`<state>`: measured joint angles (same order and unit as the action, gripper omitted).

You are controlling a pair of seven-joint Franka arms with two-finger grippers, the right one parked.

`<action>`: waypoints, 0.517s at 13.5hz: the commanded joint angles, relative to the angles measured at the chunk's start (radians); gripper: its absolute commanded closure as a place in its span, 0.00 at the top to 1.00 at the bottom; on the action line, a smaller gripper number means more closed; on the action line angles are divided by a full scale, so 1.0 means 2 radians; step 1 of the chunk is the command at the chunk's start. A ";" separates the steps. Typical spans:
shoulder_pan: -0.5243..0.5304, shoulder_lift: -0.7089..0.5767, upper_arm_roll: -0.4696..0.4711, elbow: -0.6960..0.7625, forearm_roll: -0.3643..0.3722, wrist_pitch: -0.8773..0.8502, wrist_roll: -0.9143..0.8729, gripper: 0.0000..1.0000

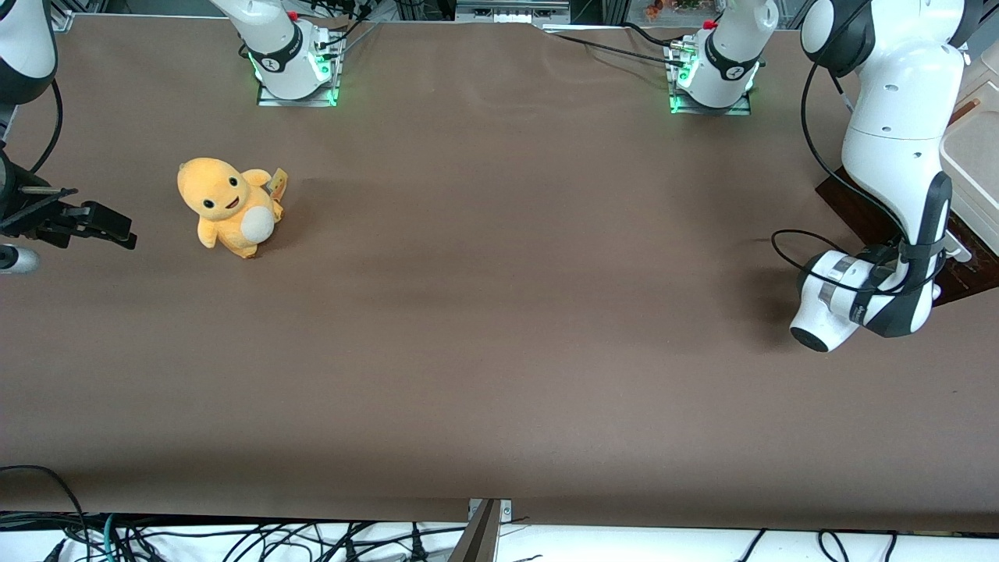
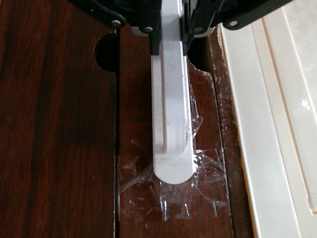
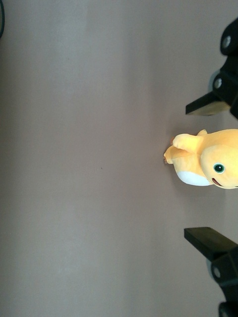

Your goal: Open lower drawer with left arm only

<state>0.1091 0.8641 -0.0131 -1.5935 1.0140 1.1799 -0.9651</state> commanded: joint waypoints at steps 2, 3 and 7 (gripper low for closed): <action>0.001 0.004 -0.008 0.016 -0.013 -0.007 0.006 0.08; -0.004 0.003 -0.008 0.017 -0.014 -0.007 0.006 0.08; -0.028 0.002 -0.010 0.019 -0.014 -0.008 0.007 0.08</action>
<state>0.0905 0.8640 -0.0282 -1.5838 1.0112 1.1797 -0.9665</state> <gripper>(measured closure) 0.815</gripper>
